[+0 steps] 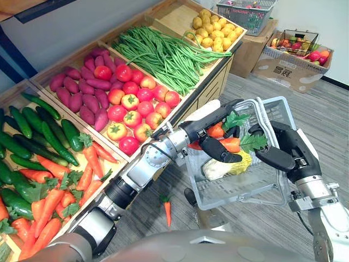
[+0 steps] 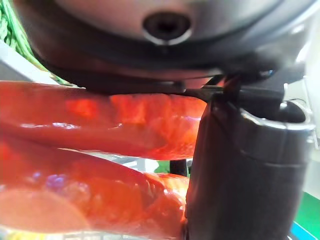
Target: Pick vegetable in the basket
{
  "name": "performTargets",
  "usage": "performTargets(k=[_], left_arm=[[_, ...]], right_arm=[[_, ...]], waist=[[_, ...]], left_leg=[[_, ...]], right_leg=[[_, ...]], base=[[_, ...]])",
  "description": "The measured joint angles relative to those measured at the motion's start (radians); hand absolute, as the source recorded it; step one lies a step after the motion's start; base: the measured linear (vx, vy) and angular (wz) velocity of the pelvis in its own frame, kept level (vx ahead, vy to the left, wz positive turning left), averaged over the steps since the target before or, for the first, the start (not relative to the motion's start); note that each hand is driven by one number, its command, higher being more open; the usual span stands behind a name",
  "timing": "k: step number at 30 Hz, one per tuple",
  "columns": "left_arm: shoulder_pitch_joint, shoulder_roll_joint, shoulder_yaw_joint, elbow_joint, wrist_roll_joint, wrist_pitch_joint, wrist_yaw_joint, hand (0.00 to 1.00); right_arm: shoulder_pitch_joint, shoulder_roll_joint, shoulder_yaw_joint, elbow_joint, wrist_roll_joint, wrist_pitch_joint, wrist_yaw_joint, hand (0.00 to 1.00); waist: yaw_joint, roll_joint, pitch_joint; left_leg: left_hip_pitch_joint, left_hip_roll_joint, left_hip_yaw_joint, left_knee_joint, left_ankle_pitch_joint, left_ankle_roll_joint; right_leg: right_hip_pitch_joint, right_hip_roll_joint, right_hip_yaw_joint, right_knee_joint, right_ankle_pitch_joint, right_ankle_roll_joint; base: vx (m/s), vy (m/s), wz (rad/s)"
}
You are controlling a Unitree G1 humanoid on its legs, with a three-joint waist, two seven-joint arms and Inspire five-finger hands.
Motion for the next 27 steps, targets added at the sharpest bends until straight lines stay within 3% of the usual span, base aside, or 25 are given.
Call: performTargets(k=[4,11,17,27], left_arm=[[0.006,0.0,-0.004,0.003,0.025,-0.004,0.003,0.0],[0.005,-0.03,-0.042,0.138,0.127,-0.086,0.065,0.0],[-0.019,-0.101,-0.07,0.288,0.225,-0.088,0.119,0.0],[-0.043,-0.125,-0.088,0.347,0.256,-0.104,0.158,0.0]], right_arm=[[0.007,0.0,0.0,0.0,-0.002,0.007,0.011,0.0],[0.032,-0.023,0.009,0.0,-0.002,0.056,0.015,0.0],[0.066,-0.07,0.017,-0.001,0.003,0.084,0.011,0.0],[0.069,-0.07,0.02,-0.001,0.006,0.084,-0.014,0.0]], waist=[[-0.003,0.001,0.012],[-0.026,-0.001,0.014],[-0.035,-0.004,0.016],[-0.049,-0.006,0.017]], left_leg=[[0.0,0.0,0.001,0.005,-0.006,0.001],[0.0,0.0,0.007,0.015,-0.014,0.004],[0.0,0.0,0.013,0.019,-0.015,0.004],[-0.01,0.014,0.012,0.052,-0.035,0.01]], right_leg=[[0.0,0.0,0.005,0.0,0.0,0.001],[-0.001,-0.001,0.012,0.0,0.0,0.0],[-0.005,0.0,0.018,0.0,0.0,0.0],[-0.006,-0.002,0.018,0.001,0.002,0.003]], base=[[0.01,0.011,-0.02],[0.01,0.012,-0.01],[0.01,0.012,-0.03],[0.0,0.008,0.0]])
